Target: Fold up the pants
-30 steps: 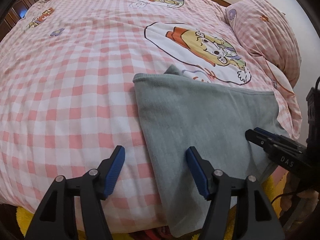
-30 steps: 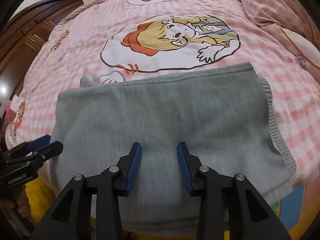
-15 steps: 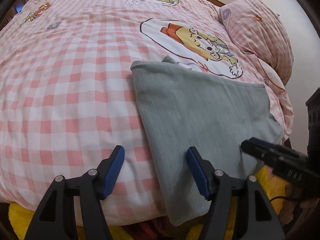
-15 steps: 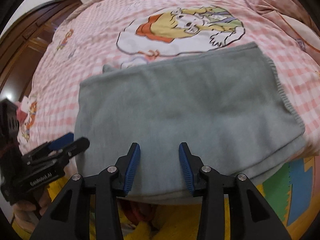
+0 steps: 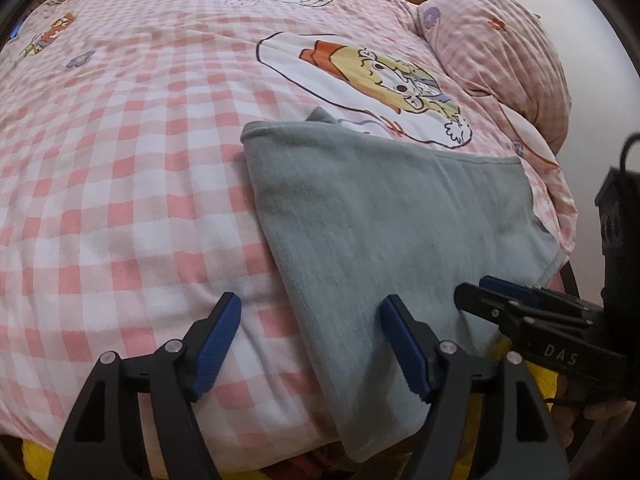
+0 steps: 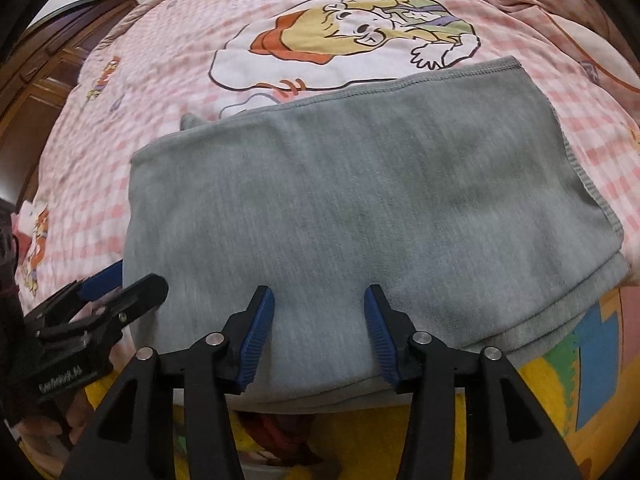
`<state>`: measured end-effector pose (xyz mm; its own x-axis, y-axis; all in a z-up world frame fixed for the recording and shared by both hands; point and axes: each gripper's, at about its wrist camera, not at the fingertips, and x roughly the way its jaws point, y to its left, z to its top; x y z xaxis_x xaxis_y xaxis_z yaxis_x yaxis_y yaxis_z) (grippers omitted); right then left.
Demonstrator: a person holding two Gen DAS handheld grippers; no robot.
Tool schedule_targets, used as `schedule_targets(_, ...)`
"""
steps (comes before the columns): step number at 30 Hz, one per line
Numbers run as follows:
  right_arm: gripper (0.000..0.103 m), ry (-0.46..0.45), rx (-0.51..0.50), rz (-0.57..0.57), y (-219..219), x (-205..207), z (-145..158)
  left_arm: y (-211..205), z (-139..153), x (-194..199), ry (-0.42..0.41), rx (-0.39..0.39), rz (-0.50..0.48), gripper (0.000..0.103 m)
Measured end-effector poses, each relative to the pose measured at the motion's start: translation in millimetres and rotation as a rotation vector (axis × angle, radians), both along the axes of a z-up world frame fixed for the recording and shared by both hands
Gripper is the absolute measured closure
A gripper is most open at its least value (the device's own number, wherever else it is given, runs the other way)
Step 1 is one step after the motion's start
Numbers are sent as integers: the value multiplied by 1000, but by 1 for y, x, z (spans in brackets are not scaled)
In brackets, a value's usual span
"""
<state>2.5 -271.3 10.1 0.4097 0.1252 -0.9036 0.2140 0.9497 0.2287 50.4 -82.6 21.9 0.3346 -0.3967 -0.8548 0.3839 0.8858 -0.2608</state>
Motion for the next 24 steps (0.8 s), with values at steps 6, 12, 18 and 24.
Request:
schedule_targets(6,36,-5,-51,43,14,4,1,-6,-2,-7,-40,20,6,21)
schedule_targets(12,37,-6,-17,45,7,-10,12,-9,-3,-7,-51,16,40,19)
schedule_targets(18,37,-36,-36,78,4,-37,22,-9,-2,-14,-70,29,56,23)
schedule_targets(24,37,-100,-42,74,-10,-46,34,-18,-4,-2,-62,49,78,23)
